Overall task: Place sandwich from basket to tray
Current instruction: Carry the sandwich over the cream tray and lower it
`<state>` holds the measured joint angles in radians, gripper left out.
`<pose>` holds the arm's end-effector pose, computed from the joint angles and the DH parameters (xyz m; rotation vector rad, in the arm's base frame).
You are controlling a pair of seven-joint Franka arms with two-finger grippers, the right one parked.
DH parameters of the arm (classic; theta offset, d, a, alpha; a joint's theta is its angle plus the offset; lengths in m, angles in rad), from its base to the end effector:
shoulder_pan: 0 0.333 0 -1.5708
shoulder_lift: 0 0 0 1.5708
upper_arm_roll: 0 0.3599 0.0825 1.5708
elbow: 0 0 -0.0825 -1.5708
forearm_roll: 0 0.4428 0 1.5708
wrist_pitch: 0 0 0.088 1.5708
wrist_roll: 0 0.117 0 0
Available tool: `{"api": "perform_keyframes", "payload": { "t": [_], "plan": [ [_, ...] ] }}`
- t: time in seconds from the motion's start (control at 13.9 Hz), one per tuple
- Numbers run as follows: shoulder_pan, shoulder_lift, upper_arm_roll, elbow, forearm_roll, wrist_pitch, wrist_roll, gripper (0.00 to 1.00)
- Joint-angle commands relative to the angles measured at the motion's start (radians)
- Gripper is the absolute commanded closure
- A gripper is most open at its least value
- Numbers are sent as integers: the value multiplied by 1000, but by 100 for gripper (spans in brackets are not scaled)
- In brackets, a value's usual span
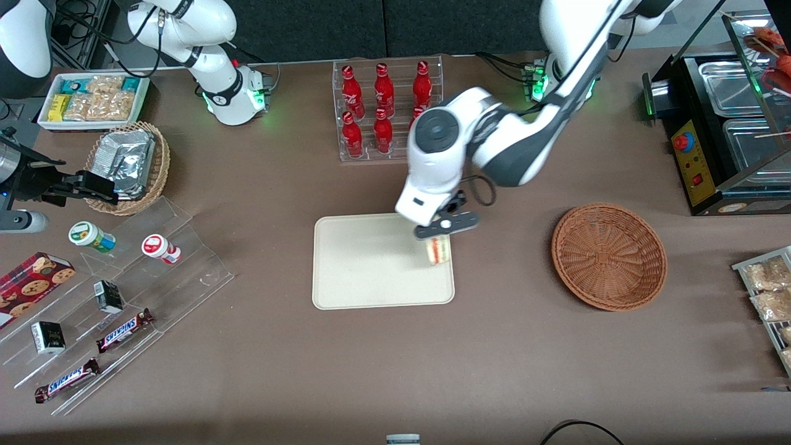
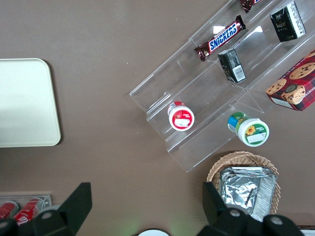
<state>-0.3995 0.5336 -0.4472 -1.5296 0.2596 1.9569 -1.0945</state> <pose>0.5531 -0.5197 0.3691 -3.0777 -0.2967 0.0252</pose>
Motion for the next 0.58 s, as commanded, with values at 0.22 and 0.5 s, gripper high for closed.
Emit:
{"api": "perform_keyframes", "payload": {
  "t": [0.22,0.5],
  "plan": [
    [-71,144,10,108,110,49,-73,78],
    [-93,218,12,108,159,129,-99,78]
  ]
}}
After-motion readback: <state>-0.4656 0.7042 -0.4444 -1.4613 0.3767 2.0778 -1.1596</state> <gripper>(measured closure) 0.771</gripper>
